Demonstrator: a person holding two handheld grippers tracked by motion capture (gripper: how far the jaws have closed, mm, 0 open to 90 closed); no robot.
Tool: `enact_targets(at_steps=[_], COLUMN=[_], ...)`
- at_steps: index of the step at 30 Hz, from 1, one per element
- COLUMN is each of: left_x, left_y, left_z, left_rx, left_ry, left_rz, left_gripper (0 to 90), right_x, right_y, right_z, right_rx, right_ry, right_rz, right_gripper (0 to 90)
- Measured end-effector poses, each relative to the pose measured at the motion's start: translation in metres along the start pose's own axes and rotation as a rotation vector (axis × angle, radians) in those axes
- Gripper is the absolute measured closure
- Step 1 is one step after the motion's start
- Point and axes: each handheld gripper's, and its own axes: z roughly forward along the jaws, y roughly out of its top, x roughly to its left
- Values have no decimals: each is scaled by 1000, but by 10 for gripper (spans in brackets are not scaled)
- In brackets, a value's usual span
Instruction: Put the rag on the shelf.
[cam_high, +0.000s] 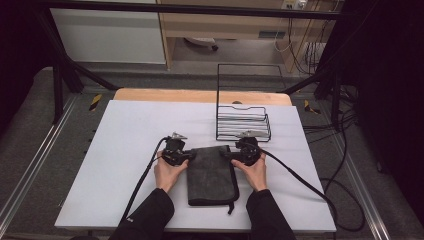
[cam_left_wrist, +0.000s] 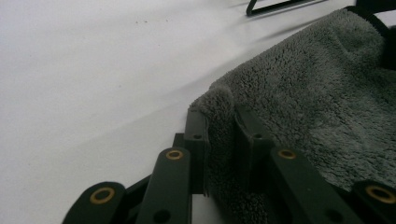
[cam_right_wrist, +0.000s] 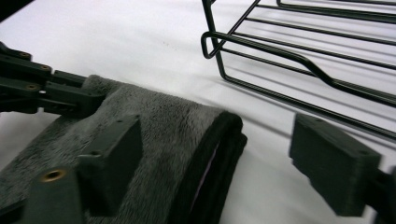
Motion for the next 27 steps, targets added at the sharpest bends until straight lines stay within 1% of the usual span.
enact_targets(at_steps=[1,3,6,8,13,16,19,22,27], left_x=[0,0,0,0,0,0,0,1,2], left_y=[0,0,0,0,0,0,-1,0,0], left_z=[0,0,0,0,0,0,0,0,0], left_rx=[-1,-2,-3,-3,-7,-6,-6,-6,-5], left_ry=[1,2,-1,-3,3,-1,-1,-7,-18], left_rz=[3,6,8,9,17,18,21,21,9], left_gripper=[760,760,760,760,759,759,759,758,758], right_x=[0,-1,-3,-4,-5,-4,-4,-4,-4], right_y=[1,1,0,-1,-2,-2,-2,-2,-2], right_z=[3,7,10,11,13,13,13,12,12], right_rx=[9,19,47,70,87,95,106,119,135], right_ry=[-9,-12,-17,-20,5,22,37,54,85], right_rz=[-1,-1,1,-3,7,20,40,58,100], right_gripper=[228,294,363,385,468,530,572,637,716])
